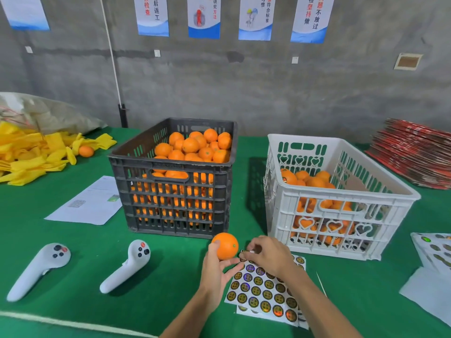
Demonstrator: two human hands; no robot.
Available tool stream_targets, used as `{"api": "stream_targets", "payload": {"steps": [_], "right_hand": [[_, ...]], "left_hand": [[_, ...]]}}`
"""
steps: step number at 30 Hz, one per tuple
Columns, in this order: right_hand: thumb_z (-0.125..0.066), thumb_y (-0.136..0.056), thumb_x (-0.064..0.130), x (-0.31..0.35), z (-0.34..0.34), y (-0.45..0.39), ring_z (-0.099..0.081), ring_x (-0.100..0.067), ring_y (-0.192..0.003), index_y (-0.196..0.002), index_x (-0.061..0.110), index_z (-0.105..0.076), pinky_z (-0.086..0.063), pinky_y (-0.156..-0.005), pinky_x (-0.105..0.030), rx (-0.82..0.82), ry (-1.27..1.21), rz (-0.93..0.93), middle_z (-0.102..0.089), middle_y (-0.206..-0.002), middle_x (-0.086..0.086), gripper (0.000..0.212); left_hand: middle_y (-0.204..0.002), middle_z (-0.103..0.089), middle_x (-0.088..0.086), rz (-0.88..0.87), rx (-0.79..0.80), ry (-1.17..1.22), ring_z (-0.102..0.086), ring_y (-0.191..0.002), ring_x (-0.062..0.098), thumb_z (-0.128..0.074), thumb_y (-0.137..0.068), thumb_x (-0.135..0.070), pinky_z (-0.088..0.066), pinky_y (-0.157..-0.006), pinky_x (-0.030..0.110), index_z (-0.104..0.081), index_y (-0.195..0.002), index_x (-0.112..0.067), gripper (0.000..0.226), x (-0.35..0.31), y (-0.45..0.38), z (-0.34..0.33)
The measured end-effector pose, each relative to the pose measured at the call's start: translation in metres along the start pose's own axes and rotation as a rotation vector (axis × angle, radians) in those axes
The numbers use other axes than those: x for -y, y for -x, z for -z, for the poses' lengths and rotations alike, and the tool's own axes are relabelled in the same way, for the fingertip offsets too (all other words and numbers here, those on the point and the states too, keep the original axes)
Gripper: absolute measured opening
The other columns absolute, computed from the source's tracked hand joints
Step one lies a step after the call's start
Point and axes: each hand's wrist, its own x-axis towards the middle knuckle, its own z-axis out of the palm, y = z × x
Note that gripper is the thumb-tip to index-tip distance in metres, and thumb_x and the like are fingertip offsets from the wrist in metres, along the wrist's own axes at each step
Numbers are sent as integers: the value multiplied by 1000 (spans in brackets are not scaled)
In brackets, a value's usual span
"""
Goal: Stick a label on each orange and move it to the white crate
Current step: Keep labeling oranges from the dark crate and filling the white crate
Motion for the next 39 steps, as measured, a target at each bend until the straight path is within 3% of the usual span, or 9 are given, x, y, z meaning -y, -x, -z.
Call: {"api": "stream_targets", "payload": {"steps": [9,14,18,22,27,31,34,37,39], "right_hand": [[-48,-101,57,-3,0,-10,-51,-12,-80,-90,25,-66,-40,-69,-31,-2,154,174,-54,-84,12,39],[-50,-89,77,-6,3,-11,-52,-10,-82,-114,31,-69,-41,-67,-30,85,144,193,-52,-87,14,56],[-59,-81,80,-5,6,-11,-54,-8,-85,-116,32,-70,-41,-68,-29,119,68,144,-55,-90,17,60],[-67,-85,67,-1,4,-11,-56,-8,-76,-99,29,-71,-42,-63,-27,100,-24,83,-62,-85,12,41],[-63,-93,46,4,4,-9,-59,-13,-77,-87,24,-70,-48,-68,-30,30,64,138,-65,-85,9,23],[-50,-103,40,-3,11,-8,-59,-14,-83,-99,22,-72,-50,-75,-32,18,116,176,-65,-93,7,28],[-54,-100,45,-12,19,-5,-56,-10,-94,-118,30,-69,-49,-85,-34,100,31,156,-58,-105,10,28],[-60,-92,58,-15,21,0,-50,-9,-119,-140,30,-58,-43,-99,-32,183,46,150,-53,-132,13,56],[-63,-90,58,-15,22,2,-48,-8,-120,-142,32,-56,-42,-101,-32,171,50,155,-56,-131,15,59]], "left_hand": [[-123,-52,24,7,16,-24,-74,-89,31,-53,-105,-36,-63,-81,44,-52,-128,-13,33,0,1,3],[-125,-55,25,-12,27,-66,-75,-94,31,-51,-105,-38,-63,-85,43,-50,-133,-12,38,2,-2,4],[-119,-52,21,-35,17,-56,-72,-78,24,-50,-105,-38,-63,-87,49,-50,-129,-17,32,2,-2,5],[-107,-49,19,-29,-4,-23,-62,-69,22,-47,-105,-37,-62,-87,55,-51,-126,-16,30,1,-3,5],[-108,-48,20,-6,4,-36,-57,-78,26,-46,-106,-37,-60,-92,58,-49,-128,-13,32,0,0,3],[-124,-50,23,16,18,-76,-69,-87,32,-51,-103,-40,-56,-99,59,-48,-127,-17,33,2,0,3],[-127,-54,18,-4,8,-155,-78,-88,28,-47,-105,-41,-38,-115,64,-50,-119,-27,20,4,-2,1],[-135,-56,12,-1,30,-273,-77,-101,22,-54,-81,-59,-31,-121,59,-42,-147,-23,76,7,1,2],[-145,-52,11,24,48,-337,-72,-113,22,-55,-67,-69,-31,-122,57,-25,-161,-28,108,9,2,3]]}}
